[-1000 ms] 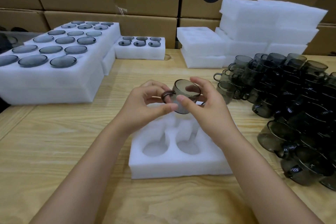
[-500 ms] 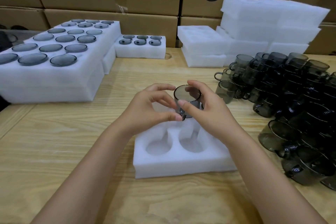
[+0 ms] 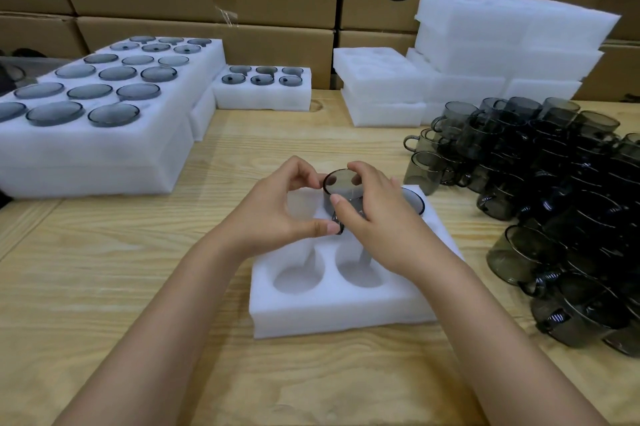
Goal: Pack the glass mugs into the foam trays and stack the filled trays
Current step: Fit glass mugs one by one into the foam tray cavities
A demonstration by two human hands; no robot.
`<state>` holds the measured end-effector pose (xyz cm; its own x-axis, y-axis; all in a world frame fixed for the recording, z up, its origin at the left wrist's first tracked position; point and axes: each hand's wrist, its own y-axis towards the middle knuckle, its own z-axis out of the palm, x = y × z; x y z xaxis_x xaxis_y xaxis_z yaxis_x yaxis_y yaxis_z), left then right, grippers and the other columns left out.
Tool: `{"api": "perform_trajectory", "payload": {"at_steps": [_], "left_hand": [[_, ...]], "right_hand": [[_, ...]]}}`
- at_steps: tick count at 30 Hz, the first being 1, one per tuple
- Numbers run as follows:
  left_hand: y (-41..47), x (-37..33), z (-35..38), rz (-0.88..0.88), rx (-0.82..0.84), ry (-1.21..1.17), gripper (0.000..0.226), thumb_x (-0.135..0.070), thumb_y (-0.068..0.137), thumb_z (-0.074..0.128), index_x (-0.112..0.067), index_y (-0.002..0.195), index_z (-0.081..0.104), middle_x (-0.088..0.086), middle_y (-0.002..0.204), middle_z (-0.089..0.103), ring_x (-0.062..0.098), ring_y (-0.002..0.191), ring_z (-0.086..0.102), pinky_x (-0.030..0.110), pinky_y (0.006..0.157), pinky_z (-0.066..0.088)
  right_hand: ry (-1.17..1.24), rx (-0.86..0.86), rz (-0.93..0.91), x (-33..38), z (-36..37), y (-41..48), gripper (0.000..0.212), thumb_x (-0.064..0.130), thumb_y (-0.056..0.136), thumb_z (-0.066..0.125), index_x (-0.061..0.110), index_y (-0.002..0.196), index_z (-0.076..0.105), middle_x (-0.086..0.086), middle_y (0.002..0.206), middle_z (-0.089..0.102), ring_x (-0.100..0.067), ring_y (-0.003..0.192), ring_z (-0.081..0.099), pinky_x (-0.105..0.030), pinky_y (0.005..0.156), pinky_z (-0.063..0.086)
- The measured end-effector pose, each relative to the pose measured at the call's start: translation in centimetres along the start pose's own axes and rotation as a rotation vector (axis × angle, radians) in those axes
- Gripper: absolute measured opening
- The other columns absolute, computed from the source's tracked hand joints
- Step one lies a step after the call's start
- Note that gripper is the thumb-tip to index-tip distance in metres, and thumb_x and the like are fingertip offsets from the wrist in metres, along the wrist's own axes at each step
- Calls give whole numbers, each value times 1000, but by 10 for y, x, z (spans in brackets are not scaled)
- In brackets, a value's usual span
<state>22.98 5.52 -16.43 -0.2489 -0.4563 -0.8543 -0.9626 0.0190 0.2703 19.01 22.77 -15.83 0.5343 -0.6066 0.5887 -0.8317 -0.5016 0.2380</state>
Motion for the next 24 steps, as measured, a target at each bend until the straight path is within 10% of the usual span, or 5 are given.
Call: {"api": "perform_trajectory", "payload": {"at_steps": [15,20,24], "left_hand": [[-1,3,-1,9,101,88,51,-29,72,64,-27,122,59,-18,124,62,-7,120,50,5,92,32],[3,7,5,-26,-208,-102,27,-11,67,48,-22,88,62,-15,91,67,10,98,61,26,92,45],[6,13,10,-85,-498,-266,26,3,80,50,-20,86,58,-2,91,65,4,87,60,16,79,46]], "right_hand": [[-235,147,136,0,-15,29,73,70,84,33,16,132,39,-5,147,33,-25,145,6,-44,115,0],[-315,262,130,11,13,62,75,66,91,9,20,148,22,-5,159,9,-21,146,-2,-49,114,-5],[-446,312,107,3,25,58,67,61,93,4,27,148,20,-1,158,13,-22,145,5,-53,113,-6]]}}
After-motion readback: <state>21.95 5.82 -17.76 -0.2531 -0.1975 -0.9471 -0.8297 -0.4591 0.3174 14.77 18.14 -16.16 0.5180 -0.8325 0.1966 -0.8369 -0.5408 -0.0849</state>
